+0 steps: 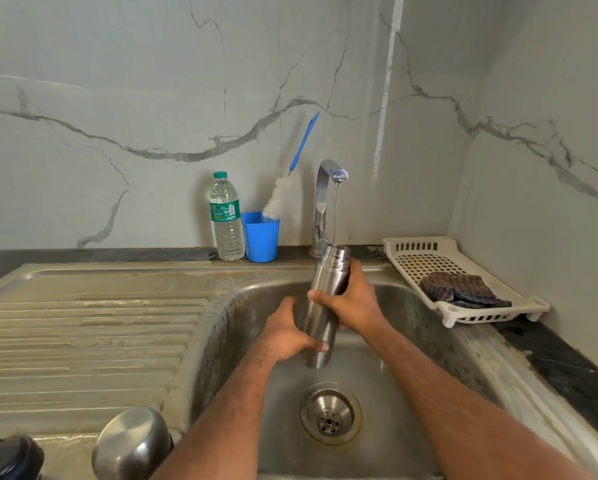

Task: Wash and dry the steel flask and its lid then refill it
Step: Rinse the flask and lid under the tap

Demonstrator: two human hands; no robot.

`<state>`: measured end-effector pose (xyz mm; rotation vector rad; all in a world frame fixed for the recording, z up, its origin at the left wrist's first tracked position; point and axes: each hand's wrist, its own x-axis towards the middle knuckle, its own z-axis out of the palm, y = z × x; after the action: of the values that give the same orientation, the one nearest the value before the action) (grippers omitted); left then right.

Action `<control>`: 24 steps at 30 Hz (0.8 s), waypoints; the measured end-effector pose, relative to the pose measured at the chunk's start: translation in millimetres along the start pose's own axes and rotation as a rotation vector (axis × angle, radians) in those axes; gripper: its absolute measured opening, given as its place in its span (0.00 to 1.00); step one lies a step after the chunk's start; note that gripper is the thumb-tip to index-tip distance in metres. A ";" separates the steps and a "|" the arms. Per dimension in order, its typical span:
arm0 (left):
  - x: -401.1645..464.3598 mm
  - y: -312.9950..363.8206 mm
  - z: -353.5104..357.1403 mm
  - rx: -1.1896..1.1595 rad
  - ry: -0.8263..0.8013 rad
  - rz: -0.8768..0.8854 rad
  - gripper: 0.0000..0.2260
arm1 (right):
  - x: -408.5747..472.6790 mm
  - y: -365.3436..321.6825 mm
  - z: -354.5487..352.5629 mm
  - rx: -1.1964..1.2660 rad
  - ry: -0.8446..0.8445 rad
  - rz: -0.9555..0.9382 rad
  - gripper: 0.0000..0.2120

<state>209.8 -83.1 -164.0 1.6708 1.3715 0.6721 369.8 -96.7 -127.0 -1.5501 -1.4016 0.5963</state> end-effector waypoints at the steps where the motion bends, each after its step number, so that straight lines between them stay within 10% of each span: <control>1: -0.8 -0.2 -0.5 0.002 0.011 -0.010 0.50 | 0.0 0.7 -1.2 -0.045 -0.001 -0.007 0.41; 24: 3.5 -3.5 -0.4 0.063 -0.012 -0.034 0.49 | -3.4 -7.1 3.6 -0.170 0.072 0.008 0.37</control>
<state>208.6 -79.5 -167.2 1.6945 1.4233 0.6041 362.4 -99.4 -123.3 -1.6942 -1.4220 0.4307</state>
